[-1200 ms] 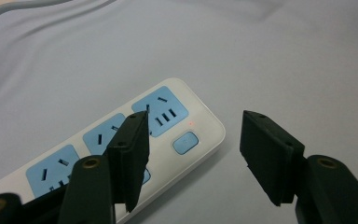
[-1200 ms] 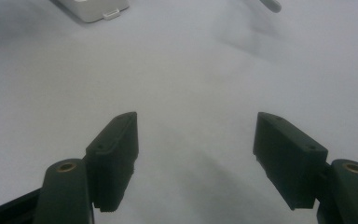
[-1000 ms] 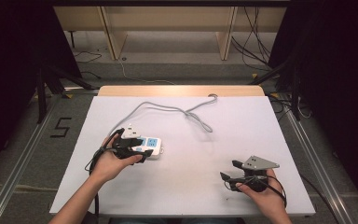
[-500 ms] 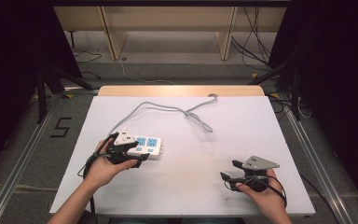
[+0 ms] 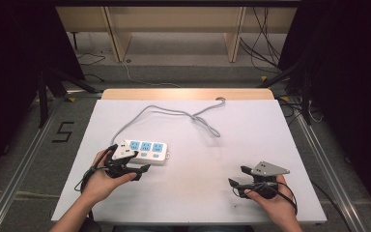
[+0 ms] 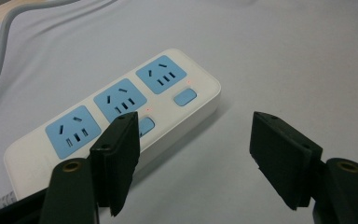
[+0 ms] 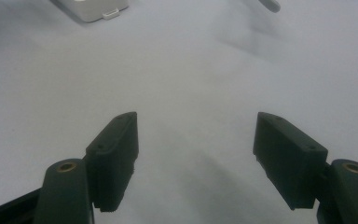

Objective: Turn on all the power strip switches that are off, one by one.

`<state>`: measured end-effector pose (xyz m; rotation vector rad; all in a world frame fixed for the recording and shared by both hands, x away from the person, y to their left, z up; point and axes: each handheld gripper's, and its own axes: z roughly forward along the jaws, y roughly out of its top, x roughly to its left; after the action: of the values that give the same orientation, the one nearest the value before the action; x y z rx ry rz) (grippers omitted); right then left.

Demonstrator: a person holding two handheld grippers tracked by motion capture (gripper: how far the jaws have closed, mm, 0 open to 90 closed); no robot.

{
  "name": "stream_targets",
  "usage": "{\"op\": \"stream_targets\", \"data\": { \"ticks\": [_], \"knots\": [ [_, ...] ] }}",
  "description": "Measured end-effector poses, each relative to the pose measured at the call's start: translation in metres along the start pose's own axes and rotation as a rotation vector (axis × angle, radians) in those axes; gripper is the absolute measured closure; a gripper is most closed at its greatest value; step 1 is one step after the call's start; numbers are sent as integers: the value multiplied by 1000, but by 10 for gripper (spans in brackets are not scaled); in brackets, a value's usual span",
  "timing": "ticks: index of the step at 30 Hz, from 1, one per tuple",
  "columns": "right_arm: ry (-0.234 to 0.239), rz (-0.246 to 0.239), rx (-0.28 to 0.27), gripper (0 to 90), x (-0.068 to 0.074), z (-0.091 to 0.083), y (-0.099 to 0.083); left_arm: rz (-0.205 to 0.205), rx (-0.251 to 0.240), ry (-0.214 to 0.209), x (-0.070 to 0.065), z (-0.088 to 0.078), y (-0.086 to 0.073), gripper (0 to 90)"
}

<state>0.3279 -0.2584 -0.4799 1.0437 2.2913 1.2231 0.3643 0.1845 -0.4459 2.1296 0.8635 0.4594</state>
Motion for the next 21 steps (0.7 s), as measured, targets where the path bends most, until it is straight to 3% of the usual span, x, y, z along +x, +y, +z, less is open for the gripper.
{"op": "stream_targets", "data": {
  "ticks": [13, 21],
  "knots": [
    [0, -1, 3, 320, 0, 0, 0, -1, -20, 3, 0, -10, -18, 294],
    [-1, -1, 1, 319, 0, 1, 0, 8, -18, 5, -3, -10, -19, 289]
  ]
}}
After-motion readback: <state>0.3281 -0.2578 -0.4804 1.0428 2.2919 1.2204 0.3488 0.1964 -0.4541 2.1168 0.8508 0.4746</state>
